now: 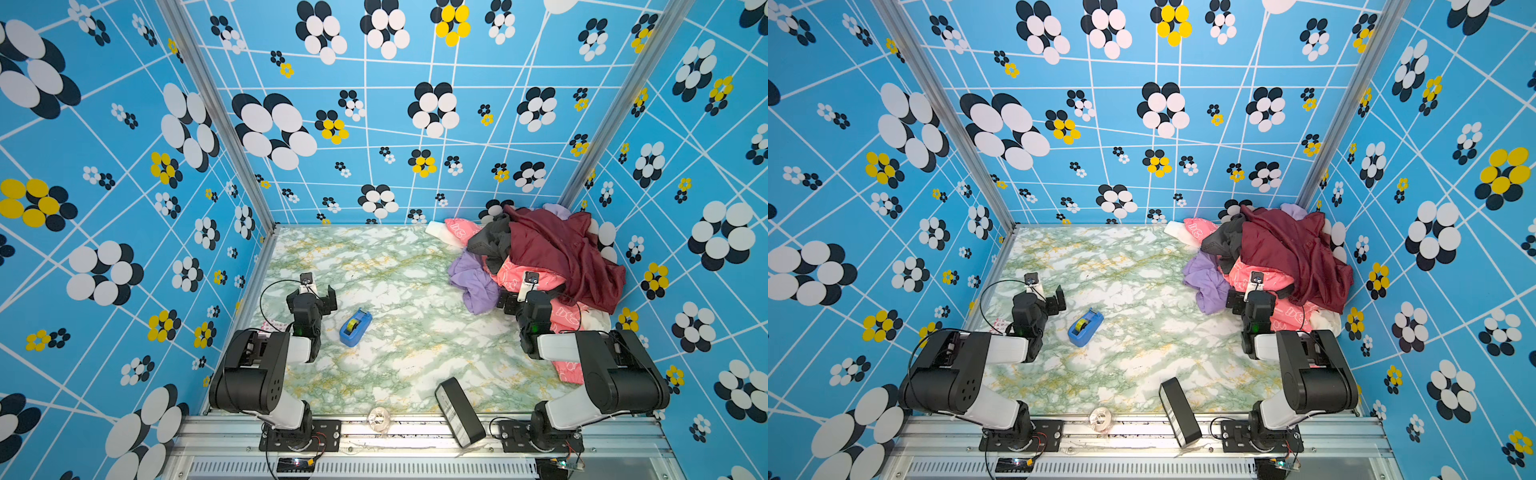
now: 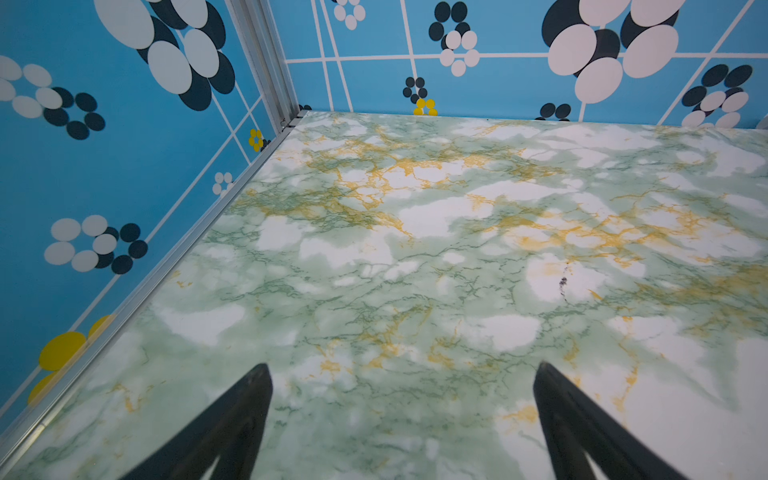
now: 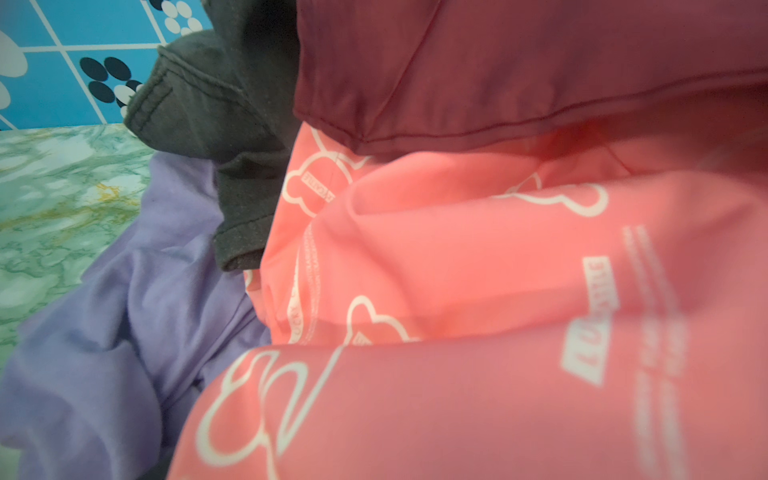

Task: Pick out a specific cloth from the pile

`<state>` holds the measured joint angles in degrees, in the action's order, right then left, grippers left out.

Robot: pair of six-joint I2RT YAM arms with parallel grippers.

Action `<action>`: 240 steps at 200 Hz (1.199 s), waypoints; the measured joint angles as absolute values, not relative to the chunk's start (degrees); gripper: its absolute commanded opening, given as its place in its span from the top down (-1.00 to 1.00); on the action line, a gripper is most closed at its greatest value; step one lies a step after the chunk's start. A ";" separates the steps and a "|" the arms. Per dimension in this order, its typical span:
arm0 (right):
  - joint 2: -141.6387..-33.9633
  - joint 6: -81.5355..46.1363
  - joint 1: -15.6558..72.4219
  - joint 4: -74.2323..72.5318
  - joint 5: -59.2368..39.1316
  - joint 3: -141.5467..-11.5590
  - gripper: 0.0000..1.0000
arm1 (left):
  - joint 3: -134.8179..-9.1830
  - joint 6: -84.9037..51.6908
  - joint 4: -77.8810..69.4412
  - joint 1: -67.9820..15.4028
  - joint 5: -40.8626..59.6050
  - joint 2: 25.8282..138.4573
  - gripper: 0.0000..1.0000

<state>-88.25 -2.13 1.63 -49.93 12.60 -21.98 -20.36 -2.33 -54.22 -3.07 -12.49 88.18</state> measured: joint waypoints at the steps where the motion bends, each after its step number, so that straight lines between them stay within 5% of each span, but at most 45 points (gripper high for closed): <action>1: -88.25 -2.13 1.63 -49.93 12.60 -21.98 -0.99 | -20.36 -2.33 -54.19 -3.07 -12.51 88.18 -0.99; 82: -75.40 -3.73 1.74 -25.78 14.74 -31.64 -0.98 | -20.36 -0.84 -52.03 -5.80 -16.64 85.67 -0.98; 165: -70.17 -5.98 13.69 6.28 21.58 -50.09 -0.98 | -37.47 -1.32 -14.13 -11.66 -26.37 62.83 -0.89; 240: -79.64 -10.66 19.51 32.69 23.38 -72.47 -0.99 | -49.21 -9.96 18.11 -19.09 -29.17 61.89 -0.87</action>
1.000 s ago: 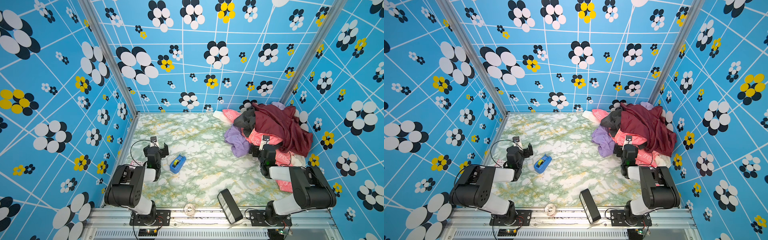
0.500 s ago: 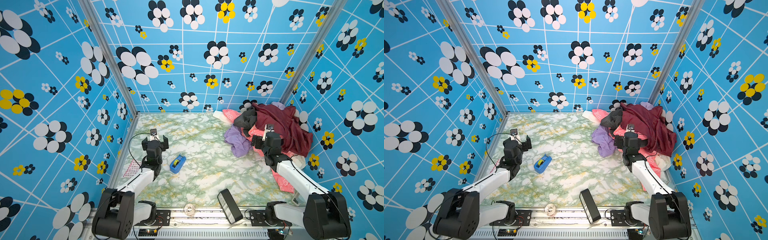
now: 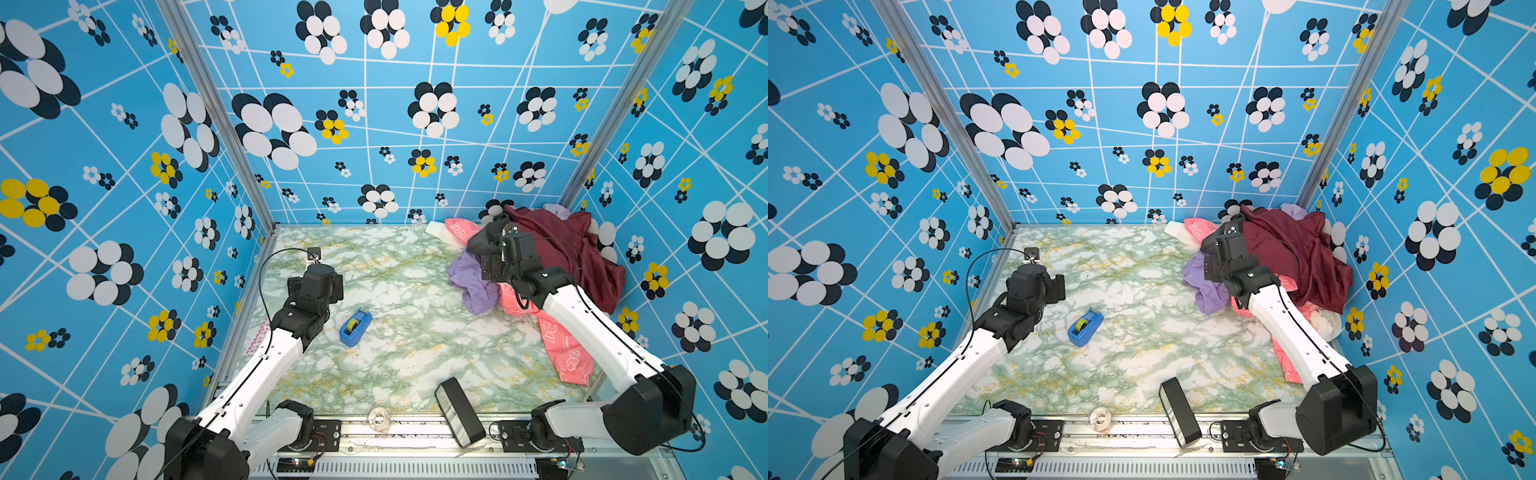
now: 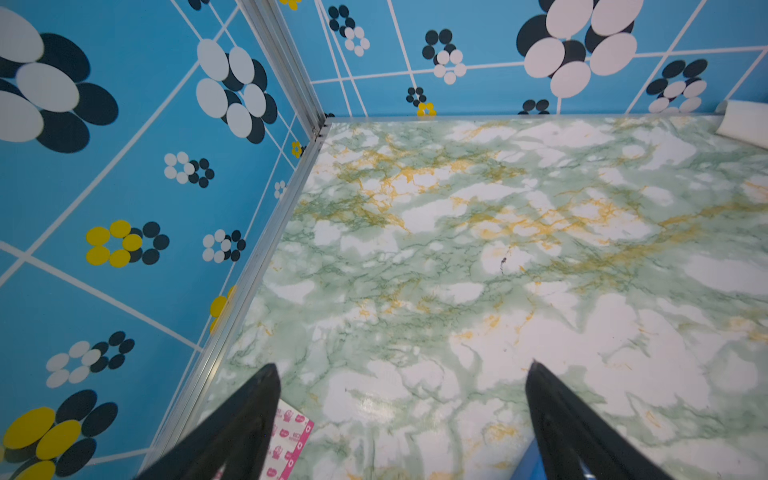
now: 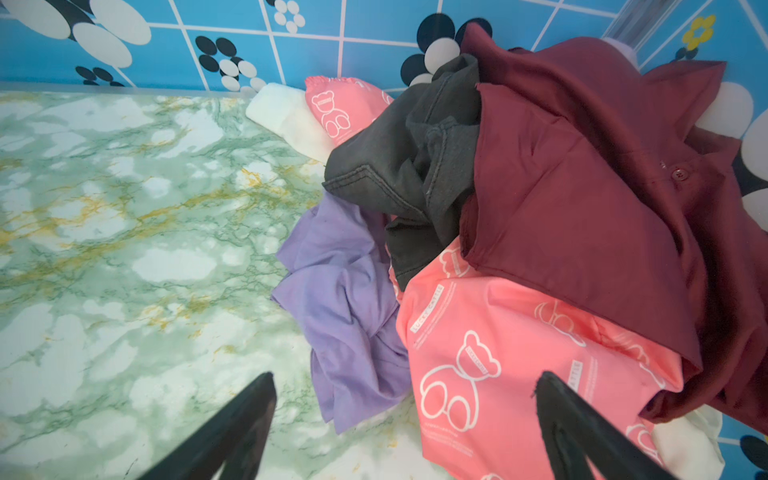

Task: Pick out a specific cloth from the pile
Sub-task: 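Reach the right gripper into the clothes pile and grasp the lavender cloth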

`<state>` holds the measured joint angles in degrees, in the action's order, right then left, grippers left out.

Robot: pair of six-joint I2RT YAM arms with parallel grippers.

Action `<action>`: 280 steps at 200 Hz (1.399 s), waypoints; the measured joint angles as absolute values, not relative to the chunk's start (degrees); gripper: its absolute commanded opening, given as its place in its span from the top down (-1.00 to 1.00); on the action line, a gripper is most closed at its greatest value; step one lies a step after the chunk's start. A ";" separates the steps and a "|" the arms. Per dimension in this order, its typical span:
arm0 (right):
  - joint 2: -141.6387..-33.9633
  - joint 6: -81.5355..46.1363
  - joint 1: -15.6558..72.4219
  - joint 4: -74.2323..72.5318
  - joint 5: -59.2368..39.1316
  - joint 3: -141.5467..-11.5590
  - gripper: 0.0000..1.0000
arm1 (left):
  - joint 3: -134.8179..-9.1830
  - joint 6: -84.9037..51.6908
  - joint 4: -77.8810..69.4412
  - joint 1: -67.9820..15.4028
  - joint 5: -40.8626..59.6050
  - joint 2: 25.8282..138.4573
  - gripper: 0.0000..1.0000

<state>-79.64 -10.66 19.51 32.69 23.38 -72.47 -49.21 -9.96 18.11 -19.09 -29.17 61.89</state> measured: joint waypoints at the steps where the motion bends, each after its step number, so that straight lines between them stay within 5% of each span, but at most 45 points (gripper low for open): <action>1: -79.83 -10.76 19.51 33.06 23.38 -72.84 -0.99 | -49.30 -10.04 18.46 -19.18 -29.17 61.95 -0.87; 63: -85.58 -13.78 20.71 44.23 23.00 -79.02 -0.98 | -51.92 -14.87 27.27 -21.32 -28.14 62.39 -0.85; 151: -108.38 -13.26 21.47 49.19 15.86 -92.09 -0.53 | -51.94 -19.33 31.75 -22.33 -26.35 61.28 -0.75; 280: -122.67 -11.57 21.28 50.78 14.20 -101.84 -0.82 | -51.92 -20.56 31.29 -22.96 -22.22 61.89 -0.75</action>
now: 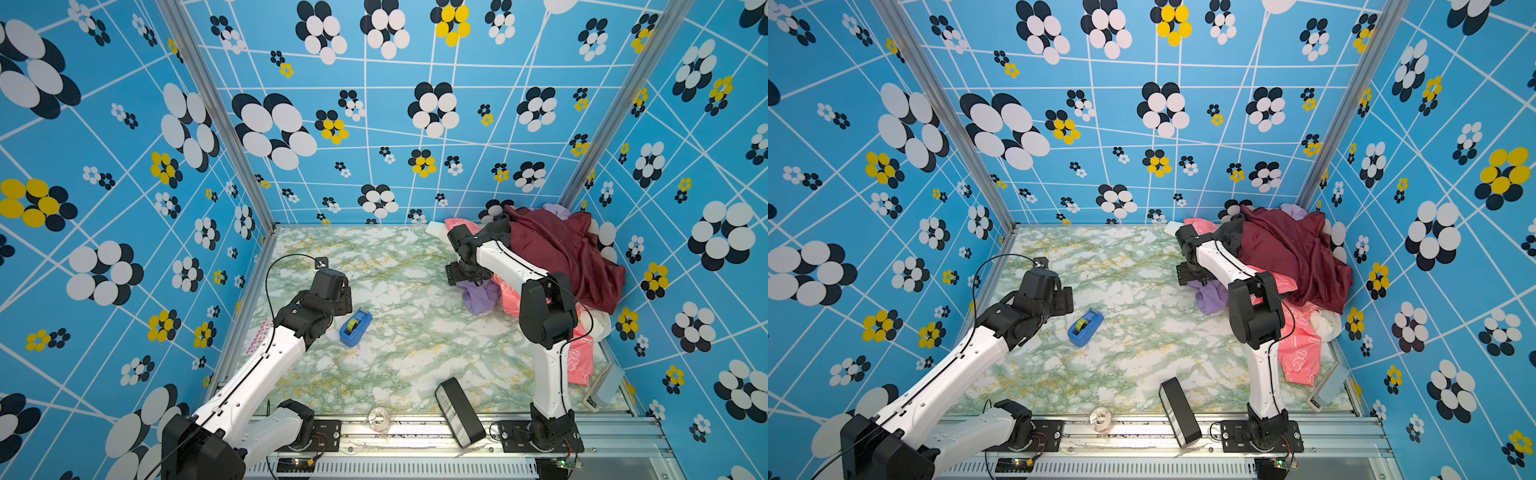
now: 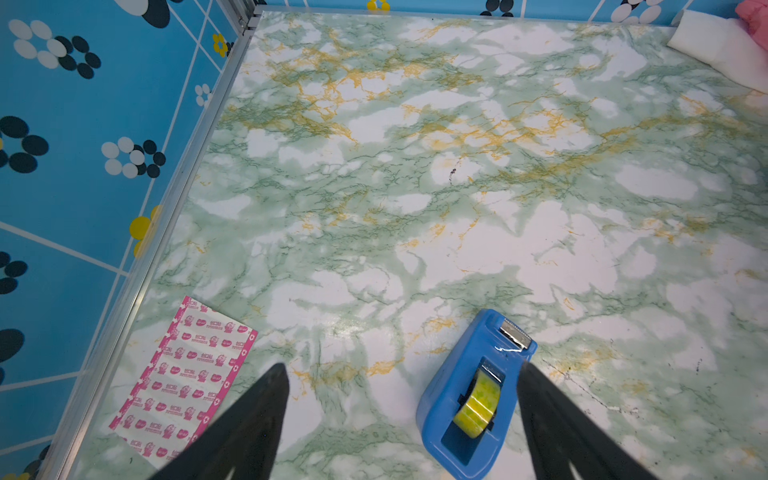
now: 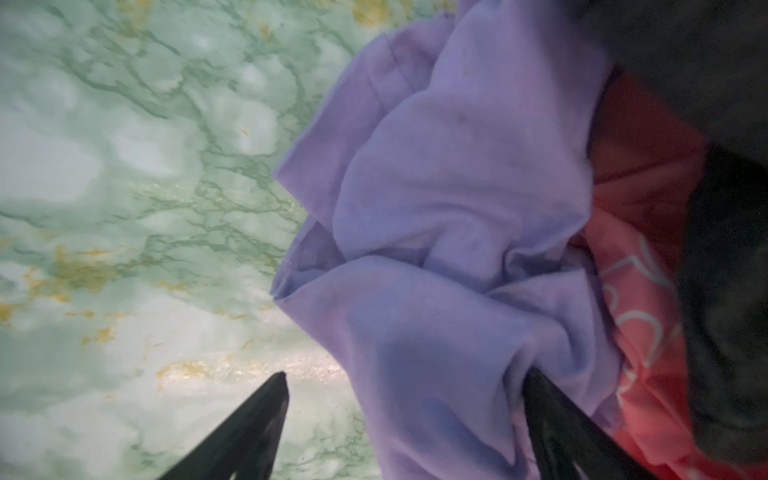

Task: Pick out a specific cloth from the pile
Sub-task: 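Reach the right gripper into the clothes pile and grasp the lavender cloth, then lift the lavender cloth with the right gripper up out of the pile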

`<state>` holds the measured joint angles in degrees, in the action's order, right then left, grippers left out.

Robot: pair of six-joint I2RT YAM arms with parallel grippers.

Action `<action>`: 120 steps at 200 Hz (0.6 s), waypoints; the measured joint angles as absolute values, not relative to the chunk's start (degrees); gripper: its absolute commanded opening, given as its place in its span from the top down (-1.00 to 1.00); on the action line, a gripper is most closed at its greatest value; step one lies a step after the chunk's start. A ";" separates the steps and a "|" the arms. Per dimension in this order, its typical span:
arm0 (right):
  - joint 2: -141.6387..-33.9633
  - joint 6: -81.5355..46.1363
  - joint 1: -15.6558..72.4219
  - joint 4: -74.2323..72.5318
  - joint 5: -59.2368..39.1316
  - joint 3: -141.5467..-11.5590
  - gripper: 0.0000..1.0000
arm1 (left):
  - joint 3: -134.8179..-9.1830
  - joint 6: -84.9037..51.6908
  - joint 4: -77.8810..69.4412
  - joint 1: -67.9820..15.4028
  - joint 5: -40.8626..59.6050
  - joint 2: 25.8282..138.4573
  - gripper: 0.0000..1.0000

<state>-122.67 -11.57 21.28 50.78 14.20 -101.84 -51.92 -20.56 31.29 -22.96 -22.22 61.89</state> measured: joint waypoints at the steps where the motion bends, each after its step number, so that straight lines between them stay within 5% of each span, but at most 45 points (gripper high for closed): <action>1: -122.67 -11.57 21.26 50.78 14.20 -101.84 -0.82 | -51.92 -20.56 31.27 -22.96 -22.22 61.87 -0.75; 120: -122.85 -12.86 20.71 46.89 13.45 -95.66 -0.46 | -51.81 -21.63 31.33 -22.96 -22.24 58.85 -0.75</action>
<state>-122.85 -12.86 20.71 46.89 13.45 -95.66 -51.81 -21.63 31.33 -22.96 -22.24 58.85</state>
